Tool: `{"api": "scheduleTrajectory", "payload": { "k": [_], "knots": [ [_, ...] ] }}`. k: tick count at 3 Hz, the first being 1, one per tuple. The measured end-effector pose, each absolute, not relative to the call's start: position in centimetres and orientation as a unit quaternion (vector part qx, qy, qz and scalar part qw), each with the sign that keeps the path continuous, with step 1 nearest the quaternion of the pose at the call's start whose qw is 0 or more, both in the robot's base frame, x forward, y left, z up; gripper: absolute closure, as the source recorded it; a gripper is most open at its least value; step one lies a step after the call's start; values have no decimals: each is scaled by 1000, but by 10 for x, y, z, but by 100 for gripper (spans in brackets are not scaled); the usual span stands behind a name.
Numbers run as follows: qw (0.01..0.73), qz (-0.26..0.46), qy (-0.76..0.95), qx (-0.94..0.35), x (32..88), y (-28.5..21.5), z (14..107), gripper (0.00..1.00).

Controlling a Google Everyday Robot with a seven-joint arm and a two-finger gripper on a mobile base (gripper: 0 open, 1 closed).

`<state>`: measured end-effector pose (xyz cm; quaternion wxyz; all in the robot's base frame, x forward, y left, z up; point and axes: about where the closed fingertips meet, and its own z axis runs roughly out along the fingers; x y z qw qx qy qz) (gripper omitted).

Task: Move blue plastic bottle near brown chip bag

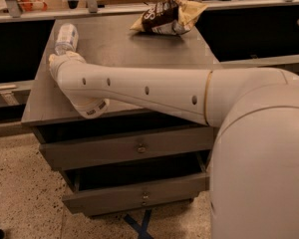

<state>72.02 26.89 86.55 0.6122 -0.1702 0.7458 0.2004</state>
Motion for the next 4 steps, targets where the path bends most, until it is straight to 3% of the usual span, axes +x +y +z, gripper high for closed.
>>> {"api": "scheduleTrajectory", "payload": {
  "k": [1,4],
  "knots": [
    [605,203,748,-182,720,272,864,79],
    [601,189,755,-185,726,267,862,9]
  ]
}}
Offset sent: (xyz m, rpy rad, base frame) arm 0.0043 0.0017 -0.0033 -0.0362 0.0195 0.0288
